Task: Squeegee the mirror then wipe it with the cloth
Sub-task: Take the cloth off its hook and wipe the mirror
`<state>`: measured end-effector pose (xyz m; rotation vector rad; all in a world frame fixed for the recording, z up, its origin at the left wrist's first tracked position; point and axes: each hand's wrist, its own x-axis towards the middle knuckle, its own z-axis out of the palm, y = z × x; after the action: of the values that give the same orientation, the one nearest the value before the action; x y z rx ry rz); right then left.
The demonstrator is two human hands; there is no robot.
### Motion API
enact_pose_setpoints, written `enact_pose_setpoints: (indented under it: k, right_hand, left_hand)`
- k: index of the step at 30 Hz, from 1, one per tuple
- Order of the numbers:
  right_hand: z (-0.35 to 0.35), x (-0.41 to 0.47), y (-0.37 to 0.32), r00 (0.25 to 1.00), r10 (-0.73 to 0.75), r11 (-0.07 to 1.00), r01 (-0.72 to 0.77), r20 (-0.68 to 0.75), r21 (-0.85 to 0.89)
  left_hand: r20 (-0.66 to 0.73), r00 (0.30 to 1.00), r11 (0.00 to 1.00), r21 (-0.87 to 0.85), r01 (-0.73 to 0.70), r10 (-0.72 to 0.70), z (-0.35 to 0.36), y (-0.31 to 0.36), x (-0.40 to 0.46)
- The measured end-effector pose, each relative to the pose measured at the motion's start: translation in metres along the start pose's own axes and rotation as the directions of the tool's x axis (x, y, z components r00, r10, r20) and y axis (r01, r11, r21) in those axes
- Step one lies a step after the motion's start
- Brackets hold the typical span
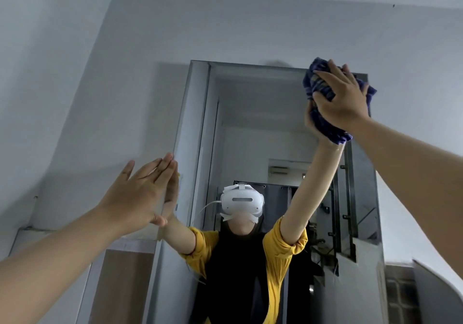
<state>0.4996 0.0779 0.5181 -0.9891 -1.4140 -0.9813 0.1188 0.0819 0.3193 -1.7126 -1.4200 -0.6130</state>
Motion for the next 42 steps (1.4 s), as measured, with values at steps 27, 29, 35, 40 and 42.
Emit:
enact_pose_setpoints:
  k: [27,29,35,40,42]
  right_hand:
    - [0.13,-0.085,-0.266,0.996,-0.072,0.994,0.068,0.051,0.09]
    - [0.13,-0.092,-0.261,0.973,-0.211,0.976,0.204,0.098,0.077]
    - [0.103,-0.119,-0.197,0.821,-0.514,0.854,0.516,0.248,0.065]
    - [0.058,-0.129,-0.112,0.911,-0.362,0.927,0.375,0.199,-0.029]
    - [0.04,-0.135,-0.075,0.954,-0.259,0.959,0.272,0.151,-0.073]
  left_hand:
    - [-0.103,0.974,0.956,-0.2,-0.217,0.2,0.039,0.0,-0.052]
    - [-0.106,0.976,0.96,-0.184,-0.209,0.192,0.047,0.001,-0.057]
    - [-0.053,0.985,0.978,-0.127,-0.168,0.162,0.05,0.003,-0.058]
    - [-0.052,0.988,0.969,-0.192,-0.153,0.146,0.05,0.007,-0.058]
    - [-0.048,0.989,0.966,-0.216,-0.145,0.138,0.051,0.009,-0.058]
